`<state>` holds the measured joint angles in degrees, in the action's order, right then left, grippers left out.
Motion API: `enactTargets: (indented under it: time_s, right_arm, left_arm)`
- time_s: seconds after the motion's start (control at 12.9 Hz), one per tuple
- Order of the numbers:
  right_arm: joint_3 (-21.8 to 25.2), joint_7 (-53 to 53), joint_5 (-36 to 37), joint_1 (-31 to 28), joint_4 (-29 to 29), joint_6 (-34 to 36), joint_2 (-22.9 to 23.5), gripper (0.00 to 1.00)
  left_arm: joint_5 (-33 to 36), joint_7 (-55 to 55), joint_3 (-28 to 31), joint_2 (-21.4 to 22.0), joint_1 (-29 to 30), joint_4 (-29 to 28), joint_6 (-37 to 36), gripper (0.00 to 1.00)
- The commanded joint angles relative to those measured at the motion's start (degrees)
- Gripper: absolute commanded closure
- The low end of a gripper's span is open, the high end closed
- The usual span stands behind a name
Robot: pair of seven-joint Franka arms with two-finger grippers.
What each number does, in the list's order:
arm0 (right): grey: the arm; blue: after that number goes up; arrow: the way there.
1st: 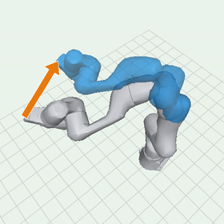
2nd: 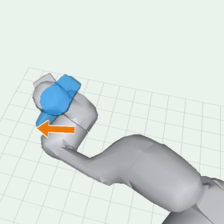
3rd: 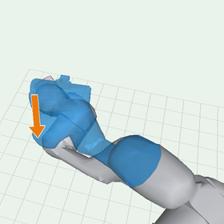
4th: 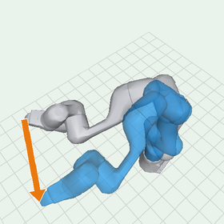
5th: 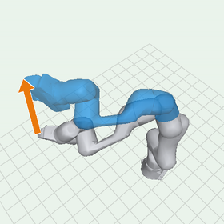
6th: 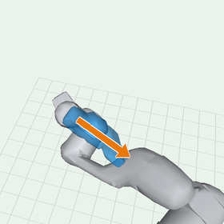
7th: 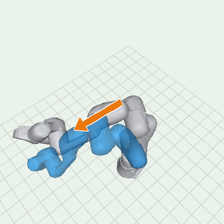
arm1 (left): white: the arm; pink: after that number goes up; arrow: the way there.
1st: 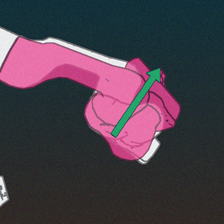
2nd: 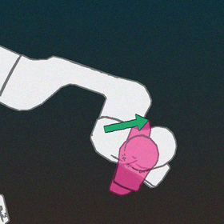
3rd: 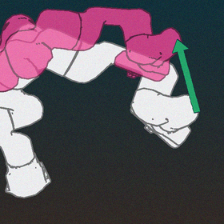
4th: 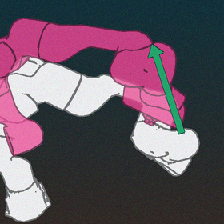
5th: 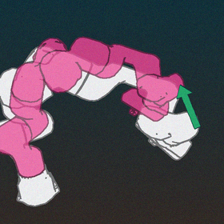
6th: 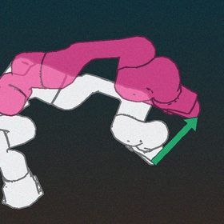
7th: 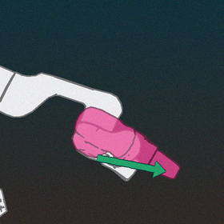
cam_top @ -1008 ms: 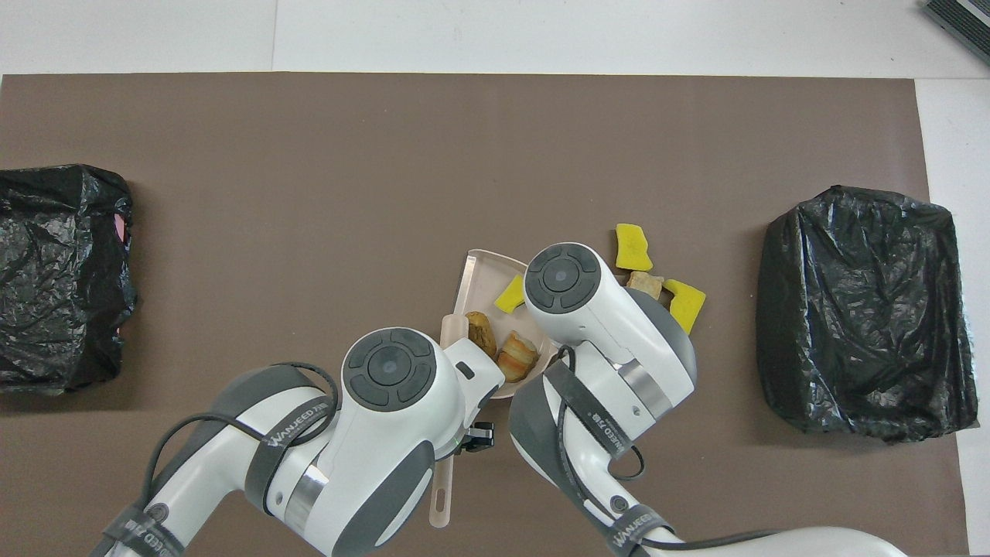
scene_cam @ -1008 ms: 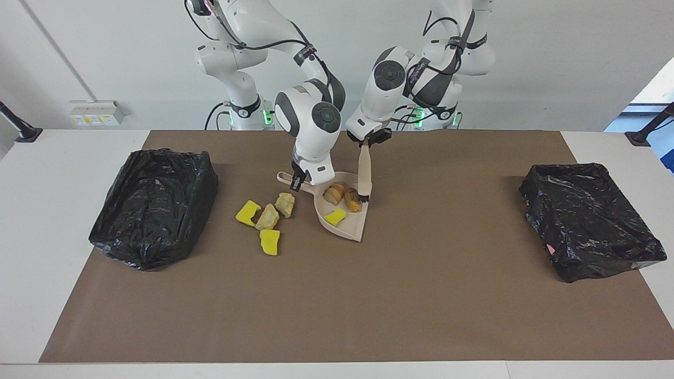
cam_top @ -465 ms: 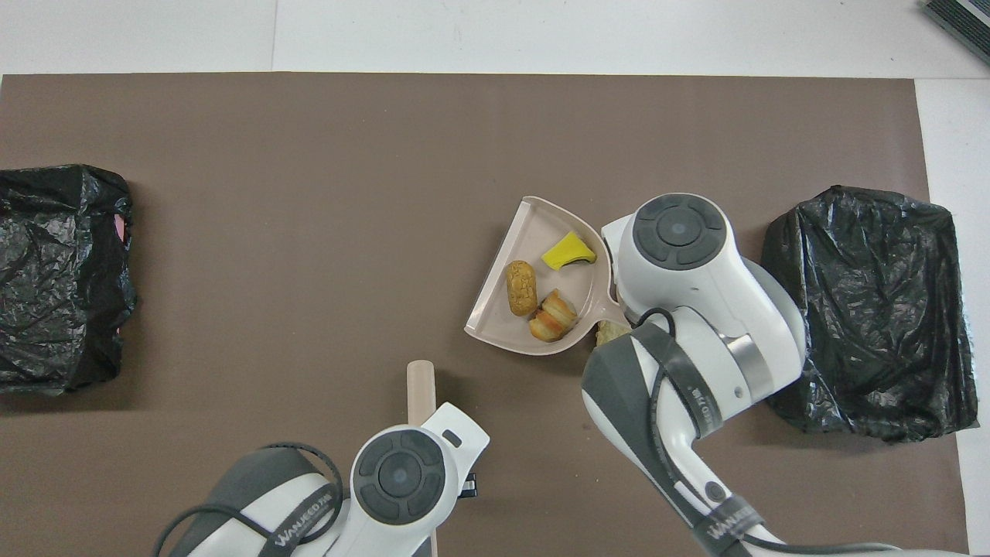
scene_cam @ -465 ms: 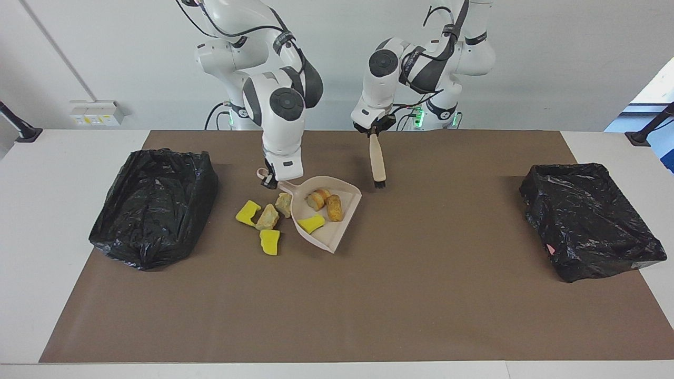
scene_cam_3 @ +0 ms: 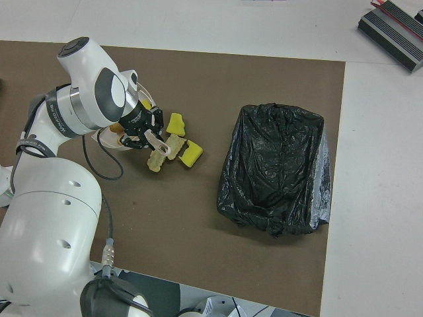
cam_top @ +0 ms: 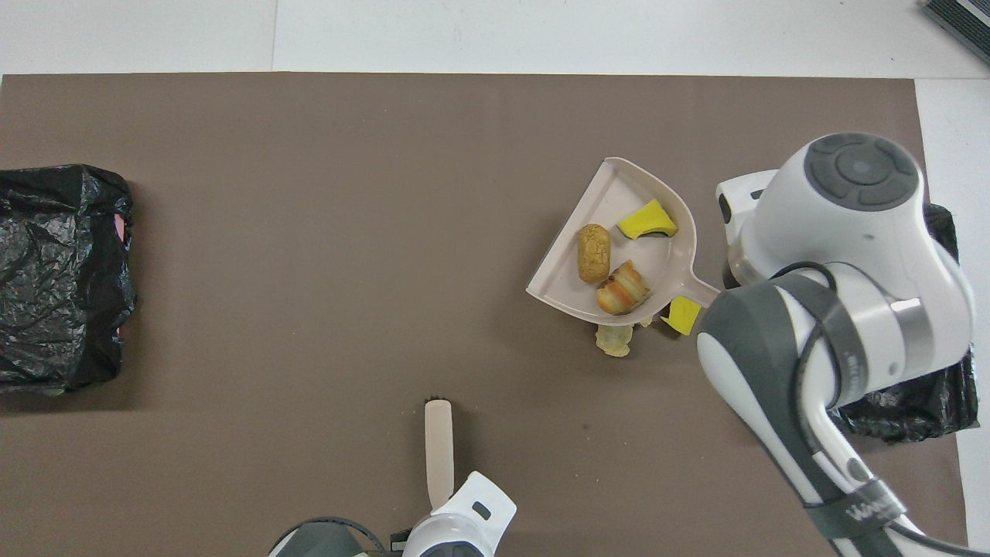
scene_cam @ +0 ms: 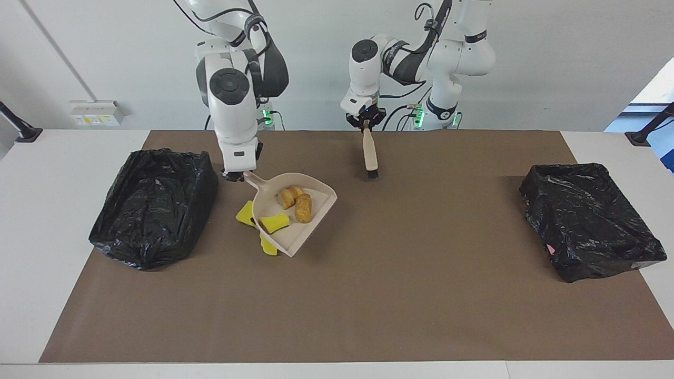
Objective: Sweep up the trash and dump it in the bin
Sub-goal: 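Carry the dustpan with the right gripper toward the nearer black bag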
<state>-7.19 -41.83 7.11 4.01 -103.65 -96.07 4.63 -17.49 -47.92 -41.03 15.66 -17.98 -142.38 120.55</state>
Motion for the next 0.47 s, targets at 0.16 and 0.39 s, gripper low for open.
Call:
enactTargets:
  time_s: [0.16,0.39]
  right_arm:
    - [-0.02,-13.24,-1.4,-13.65,0.73,4.3,-1.91,1.0]
    - [0.77,-23.35,0.27,-22.44,0.47,3.35,-2.08,1.0]
  left_arm:
    - [-4.48,0.19,0.6,1.83,-4.34,-3.95,6.19,1.0]
    - [-5.89,0.89,0.51,1.75,-5.13,-6.07,12.42,1.0]
